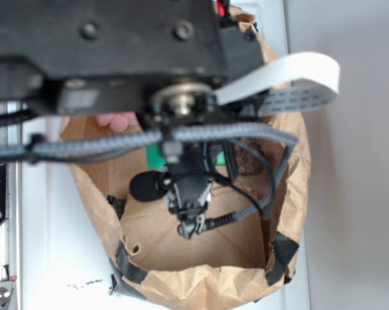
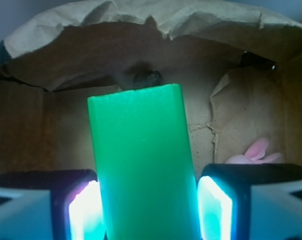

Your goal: Grab the green block.

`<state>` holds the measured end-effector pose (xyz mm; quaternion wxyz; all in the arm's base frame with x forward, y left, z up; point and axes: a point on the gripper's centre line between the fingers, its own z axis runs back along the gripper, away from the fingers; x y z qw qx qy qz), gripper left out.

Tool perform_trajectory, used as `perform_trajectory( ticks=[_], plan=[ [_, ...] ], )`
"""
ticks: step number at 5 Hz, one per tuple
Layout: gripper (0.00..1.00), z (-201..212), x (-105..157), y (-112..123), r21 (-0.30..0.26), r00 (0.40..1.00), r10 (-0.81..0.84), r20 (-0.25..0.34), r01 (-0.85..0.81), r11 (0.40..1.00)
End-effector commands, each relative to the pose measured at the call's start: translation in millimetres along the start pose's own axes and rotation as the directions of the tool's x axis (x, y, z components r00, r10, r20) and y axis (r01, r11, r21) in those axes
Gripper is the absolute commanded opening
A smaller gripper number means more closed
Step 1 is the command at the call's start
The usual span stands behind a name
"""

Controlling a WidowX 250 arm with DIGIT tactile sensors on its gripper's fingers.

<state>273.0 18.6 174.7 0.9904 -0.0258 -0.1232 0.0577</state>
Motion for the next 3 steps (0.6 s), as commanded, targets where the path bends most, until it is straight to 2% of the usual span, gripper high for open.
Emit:
perform_trajectory(
  ticks=[1, 3],
  plan=[
    [0.00, 24.6, -1.2, -0.6, 0.077, 0.995, 0.024, 0.092, -0.031, 0.997],
    [0.00, 18.7, -0.5, -5.4, 0.079, 0.995, 0.022, 0.097, -0.030, 0.996]
  ],
)
